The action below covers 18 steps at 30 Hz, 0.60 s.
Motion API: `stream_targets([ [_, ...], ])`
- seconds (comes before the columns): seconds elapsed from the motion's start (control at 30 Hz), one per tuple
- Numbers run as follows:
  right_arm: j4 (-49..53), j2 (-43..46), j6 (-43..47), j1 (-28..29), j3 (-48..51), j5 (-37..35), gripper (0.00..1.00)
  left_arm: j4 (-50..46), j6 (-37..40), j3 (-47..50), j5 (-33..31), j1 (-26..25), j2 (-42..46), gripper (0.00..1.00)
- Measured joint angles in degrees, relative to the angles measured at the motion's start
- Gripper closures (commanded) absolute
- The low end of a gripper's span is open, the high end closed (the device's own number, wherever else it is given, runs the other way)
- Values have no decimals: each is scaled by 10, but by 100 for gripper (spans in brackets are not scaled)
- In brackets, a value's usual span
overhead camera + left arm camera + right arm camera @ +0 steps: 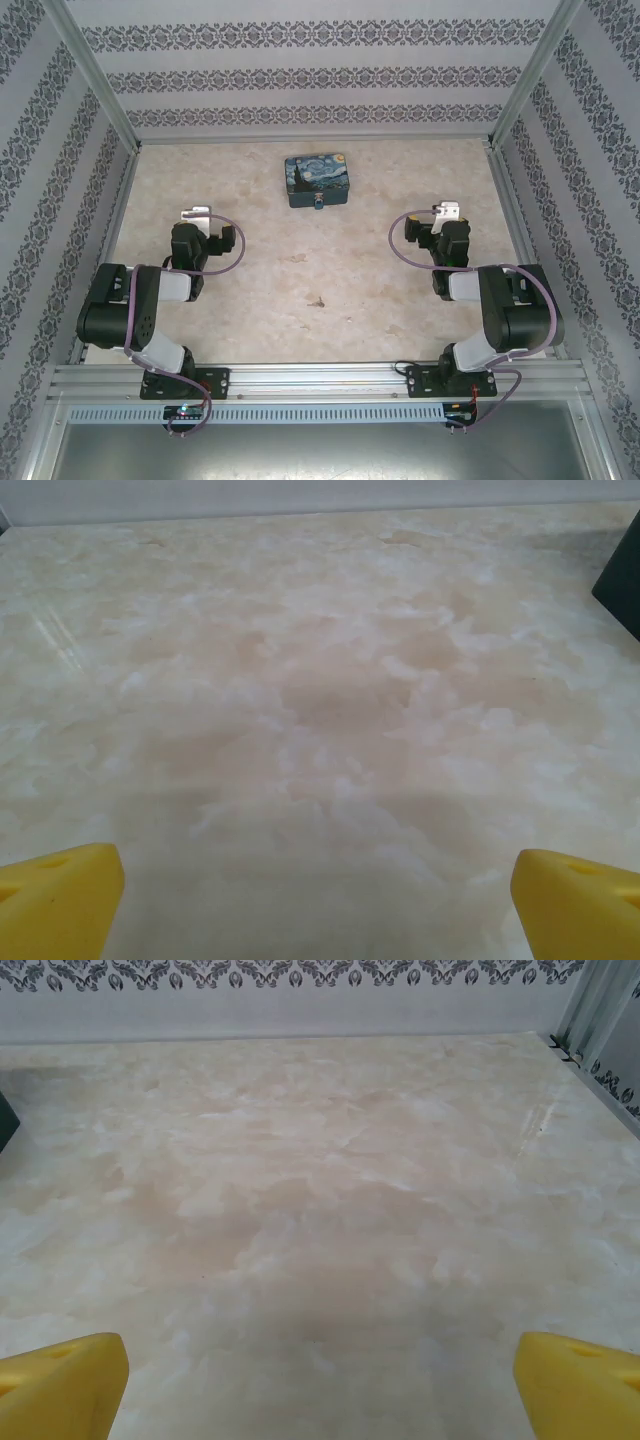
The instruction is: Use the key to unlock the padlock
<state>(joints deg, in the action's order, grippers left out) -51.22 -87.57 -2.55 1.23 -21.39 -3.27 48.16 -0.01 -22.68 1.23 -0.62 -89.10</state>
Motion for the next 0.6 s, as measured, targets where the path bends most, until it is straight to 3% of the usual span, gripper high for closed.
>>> stream_targets([
  [0.6,0,0,0,-2,0,11,2,-9,0,-1,0,0,0,1],
])
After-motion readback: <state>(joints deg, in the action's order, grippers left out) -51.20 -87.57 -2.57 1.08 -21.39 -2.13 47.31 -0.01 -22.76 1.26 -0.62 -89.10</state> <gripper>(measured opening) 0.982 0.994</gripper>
